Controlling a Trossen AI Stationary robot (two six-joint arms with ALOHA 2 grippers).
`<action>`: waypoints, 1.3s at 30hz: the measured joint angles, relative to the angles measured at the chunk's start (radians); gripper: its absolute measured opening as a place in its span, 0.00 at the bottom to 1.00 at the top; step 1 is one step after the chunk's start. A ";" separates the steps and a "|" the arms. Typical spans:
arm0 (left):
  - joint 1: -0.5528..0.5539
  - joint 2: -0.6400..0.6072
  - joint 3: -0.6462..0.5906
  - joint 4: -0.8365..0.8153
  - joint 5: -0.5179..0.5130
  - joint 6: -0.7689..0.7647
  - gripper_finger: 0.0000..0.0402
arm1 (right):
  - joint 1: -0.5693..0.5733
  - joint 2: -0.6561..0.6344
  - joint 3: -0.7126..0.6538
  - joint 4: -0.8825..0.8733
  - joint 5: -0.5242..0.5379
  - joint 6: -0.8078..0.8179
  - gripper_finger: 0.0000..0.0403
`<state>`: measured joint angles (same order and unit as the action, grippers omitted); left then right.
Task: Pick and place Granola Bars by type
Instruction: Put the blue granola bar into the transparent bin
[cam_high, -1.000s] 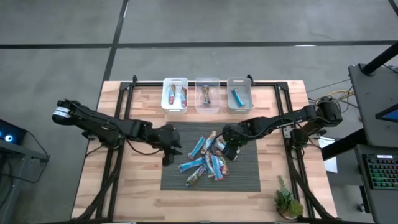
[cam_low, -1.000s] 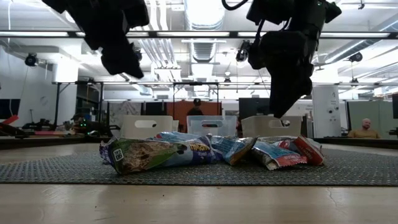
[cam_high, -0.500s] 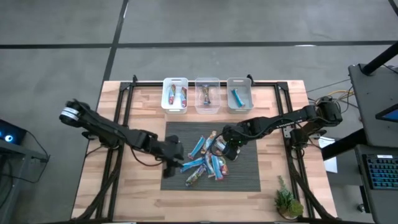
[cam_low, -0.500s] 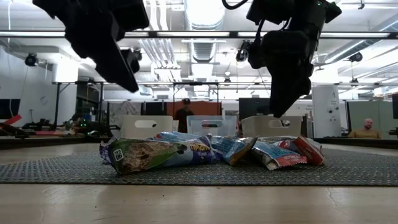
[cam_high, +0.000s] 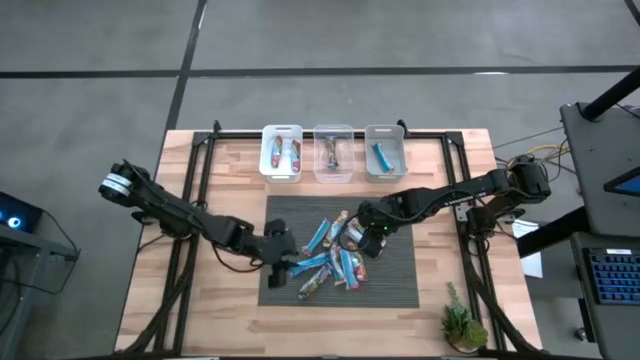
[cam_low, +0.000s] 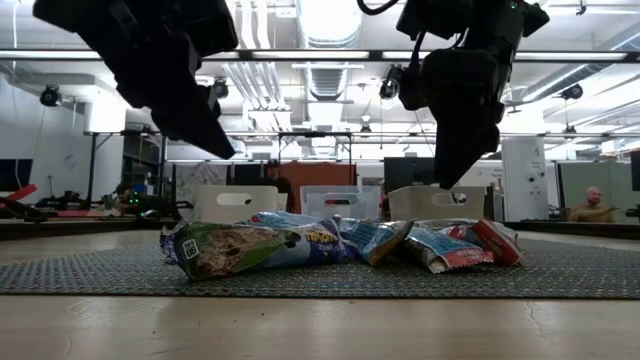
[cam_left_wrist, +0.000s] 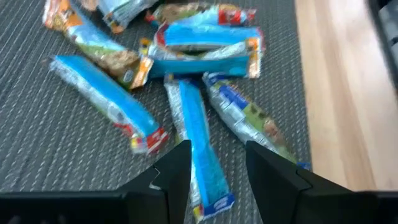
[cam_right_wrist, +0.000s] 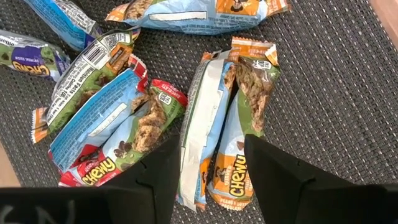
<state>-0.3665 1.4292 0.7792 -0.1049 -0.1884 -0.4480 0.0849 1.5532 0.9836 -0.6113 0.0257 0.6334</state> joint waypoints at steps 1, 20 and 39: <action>-0.007 0.000 -0.011 0.030 -0.008 0.000 0.34 | 0.000 0.000 0.000 0.000 0.000 0.000 0.42; -0.036 0.005 -0.163 0.285 -0.144 0.034 0.34 | 0.000 0.000 0.000 0.000 0.001 0.006 0.42; -0.035 0.190 -0.116 0.333 -0.100 0.045 0.34 | -0.001 0.000 0.000 -0.001 0.004 0.006 0.39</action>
<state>-0.4011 1.6195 0.6628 0.2279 -0.2882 -0.4030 0.0841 1.5532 0.9836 -0.6120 0.0296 0.6395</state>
